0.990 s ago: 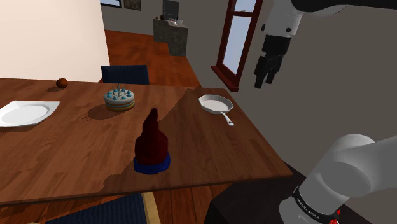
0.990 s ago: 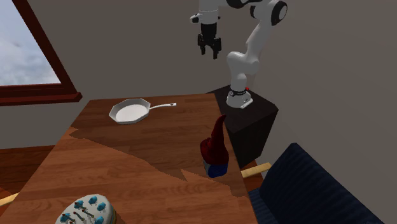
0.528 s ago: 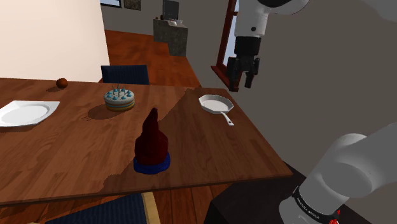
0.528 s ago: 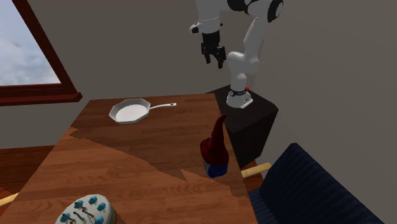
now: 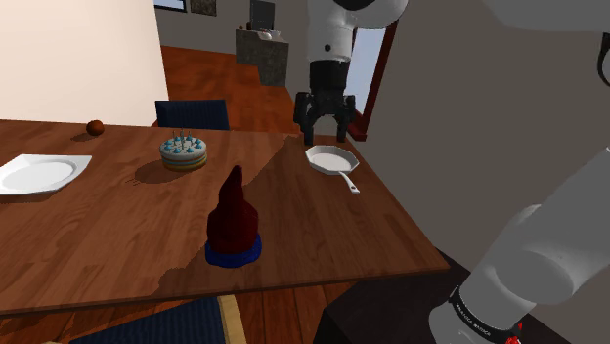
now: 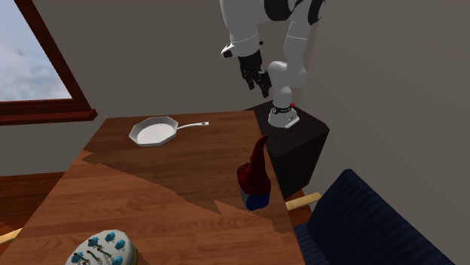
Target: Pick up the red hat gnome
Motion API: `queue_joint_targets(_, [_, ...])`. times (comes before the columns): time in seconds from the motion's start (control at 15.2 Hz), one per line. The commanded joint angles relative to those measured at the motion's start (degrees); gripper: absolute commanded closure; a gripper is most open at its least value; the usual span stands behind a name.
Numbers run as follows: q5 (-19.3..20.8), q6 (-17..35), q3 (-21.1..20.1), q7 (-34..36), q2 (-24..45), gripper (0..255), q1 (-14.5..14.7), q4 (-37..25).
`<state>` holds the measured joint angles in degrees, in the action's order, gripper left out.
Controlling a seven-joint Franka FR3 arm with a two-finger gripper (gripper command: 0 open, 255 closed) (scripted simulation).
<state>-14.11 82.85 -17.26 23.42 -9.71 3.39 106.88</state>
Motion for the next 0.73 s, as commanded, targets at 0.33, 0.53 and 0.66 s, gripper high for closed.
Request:
queue_joint_targets(0.33, [-1.9,-1.5,-3.5,12.4,17.8,0,2.9,-15.8])
queue_joint_targets(0.53, [-2.3,-2.8,-4.3,17.5,26.0,0,4.8,-24.2])
queue_joint_targets(0.66, [-2.5,-4.1,-4.6,20.8,31.7,0,6.3,-30.6])
